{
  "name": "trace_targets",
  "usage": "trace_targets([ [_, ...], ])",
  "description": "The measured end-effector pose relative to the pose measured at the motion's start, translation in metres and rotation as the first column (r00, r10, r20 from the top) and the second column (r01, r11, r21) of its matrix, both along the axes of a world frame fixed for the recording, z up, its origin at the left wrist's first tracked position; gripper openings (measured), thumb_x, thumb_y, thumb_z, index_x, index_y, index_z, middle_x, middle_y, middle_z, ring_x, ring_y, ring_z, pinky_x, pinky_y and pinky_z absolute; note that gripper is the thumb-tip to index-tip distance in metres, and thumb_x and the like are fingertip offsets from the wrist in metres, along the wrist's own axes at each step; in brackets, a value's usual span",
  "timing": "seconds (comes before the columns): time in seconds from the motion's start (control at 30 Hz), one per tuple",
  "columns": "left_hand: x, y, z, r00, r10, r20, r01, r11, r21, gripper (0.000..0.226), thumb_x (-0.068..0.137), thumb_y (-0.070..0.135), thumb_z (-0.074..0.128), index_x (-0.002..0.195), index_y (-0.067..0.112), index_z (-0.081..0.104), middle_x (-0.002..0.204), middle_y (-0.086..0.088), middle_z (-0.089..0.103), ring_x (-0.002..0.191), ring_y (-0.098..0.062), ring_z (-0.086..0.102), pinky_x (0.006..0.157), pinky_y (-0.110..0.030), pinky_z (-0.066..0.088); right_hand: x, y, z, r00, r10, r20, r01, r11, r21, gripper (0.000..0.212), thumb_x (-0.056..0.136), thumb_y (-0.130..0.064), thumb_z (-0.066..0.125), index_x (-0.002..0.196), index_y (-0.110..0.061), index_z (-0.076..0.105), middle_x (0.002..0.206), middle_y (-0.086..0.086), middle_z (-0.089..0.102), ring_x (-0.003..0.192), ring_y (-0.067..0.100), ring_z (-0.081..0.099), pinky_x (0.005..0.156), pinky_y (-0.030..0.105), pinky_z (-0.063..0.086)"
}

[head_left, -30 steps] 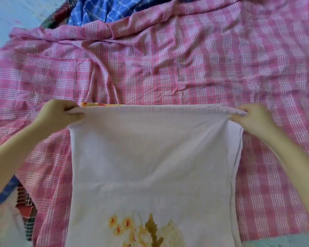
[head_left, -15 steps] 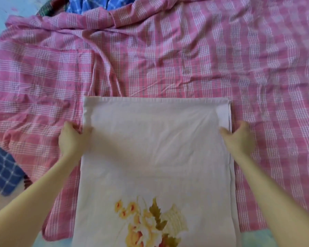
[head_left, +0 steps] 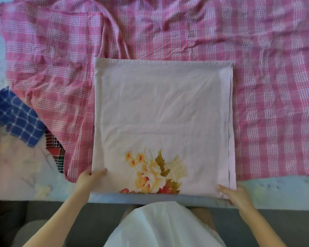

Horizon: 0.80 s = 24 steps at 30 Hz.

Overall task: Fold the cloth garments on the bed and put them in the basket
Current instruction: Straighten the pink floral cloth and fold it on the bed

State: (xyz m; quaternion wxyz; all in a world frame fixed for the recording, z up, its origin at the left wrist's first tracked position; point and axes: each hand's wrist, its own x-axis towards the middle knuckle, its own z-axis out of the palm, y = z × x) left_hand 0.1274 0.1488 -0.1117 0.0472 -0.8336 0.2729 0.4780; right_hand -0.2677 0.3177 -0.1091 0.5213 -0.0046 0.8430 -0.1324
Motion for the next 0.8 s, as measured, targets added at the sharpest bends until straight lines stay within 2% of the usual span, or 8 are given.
trace_targets([
  [0.1,0.008,0.019,0.016,1.0,-0.019,0.0,0.019,0.999,0.034,0.022,0.086,0.017,0.067,0.099,0.002,0.058,0.09,-0.011,0.057,0.082,-0.026,0.049,0.074,-0.036,0.038,-0.008,0.001,0.017,0.991,-0.088,0.096,0.088,0.996,0.003,0.014,0.078,-0.004,0.072,0.091,-0.003,0.066,0.073,0.007,0.069,0.061,0.024,0.062,0.052,0.024,0.045],
  [0.2,0.015,0.005,0.038,0.999,-0.04,-0.01,0.04,0.998,-0.039,0.021,0.081,0.014,0.071,0.094,-0.001,0.062,0.082,-0.012,0.061,0.073,-0.025,0.054,0.068,-0.034,0.044,-0.026,-0.025,0.035,0.976,-0.186,0.109,0.193,0.98,-0.054,0.009,0.081,0.004,0.064,0.081,-0.004,0.061,0.05,0.002,0.059,0.033,0.009,0.049,0.032,0.012,0.031],
  [0.3,0.006,-0.041,0.06,0.99,0.099,-0.098,-0.114,0.98,-0.163,0.023,0.08,0.01,0.071,0.098,0.005,0.057,0.088,-0.012,0.059,0.072,-0.024,0.055,0.062,-0.037,0.051,-0.048,-0.076,0.048,0.924,-0.336,0.181,0.356,0.93,-0.089,0.012,0.081,0.005,0.06,0.08,-0.005,0.053,0.036,-0.002,0.048,0.026,0.002,0.04,0.028,0.009,0.025],
  [0.37,-0.008,-0.082,0.073,0.946,0.22,-0.237,-0.267,0.945,-0.187,0.021,0.086,0.007,0.065,0.103,0.013,0.055,0.088,-0.007,0.057,0.073,-0.019,0.056,0.049,-0.03,0.054,-0.06,-0.117,0.056,0.889,-0.4,0.223,0.434,0.891,-0.133,0.015,0.076,0.003,0.063,0.076,-0.005,0.051,0.04,0.0,0.046,0.025,0.001,0.04,0.027,0.009,0.024],
  [0.43,-0.023,-0.127,0.081,0.876,0.322,-0.36,-0.39,0.911,-0.133,0.007,0.09,0.006,0.057,0.095,0.011,0.058,0.077,-0.005,0.06,0.067,-0.012,0.057,0.039,-0.017,0.049,-0.071,-0.162,0.062,0.862,-0.449,0.236,0.495,0.845,-0.201,0.02,0.089,-0.001,0.053,0.07,-0.007,0.048,0.038,-0.001,0.046,0.025,0.0,0.042,0.027,0.011,0.026],
  [0.57,-0.048,-0.206,0.077,0.702,0.503,-0.505,-0.595,0.803,-0.028,0.023,0.096,0.002,0.046,0.073,0.001,0.051,0.039,-0.004,0.054,0.032,-0.005,0.052,0.041,-0.01,0.045,-0.087,-0.245,0.064,0.858,-0.461,0.226,0.513,0.795,-0.325,0.03,0.097,-0.004,0.042,0.067,-0.008,0.043,0.027,-0.004,0.043,0.024,0.0,0.041,0.03,0.009,0.028],
  [0.63,-0.062,-0.234,0.073,0.673,0.526,-0.52,-0.644,0.763,-0.061,0.024,0.095,-0.001,0.043,0.072,0.0,0.049,0.049,-0.007,0.056,0.034,-0.008,0.053,0.045,-0.013,0.047,-0.093,-0.279,0.054,0.875,-0.443,0.195,0.485,0.798,-0.359,0.032,0.097,-0.001,0.038,0.066,-0.007,0.042,0.025,-0.002,0.041,0.021,0.001,0.039,0.03,0.01,0.03],
  [0.8,-0.094,-0.277,0.059,0.769,0.365,-0.525,-0.521,0.834,-0.183,0.023,0.096,0.0,0.043,0.077,0.004,0.055,0.074,-0.007,0.047,0.051,0.002,0.055,0.05,-0.006,0.04,-0.103,-0.342,0.021,0.877,-0.456,0.151,0.476,0.786,-0.393,0.037,0.097,0.006,0.029,0.064,-0.009,0.037,0.021,-0.003,0.032,0.016,0.004,0.03,0.027,0.011,0.027],
])
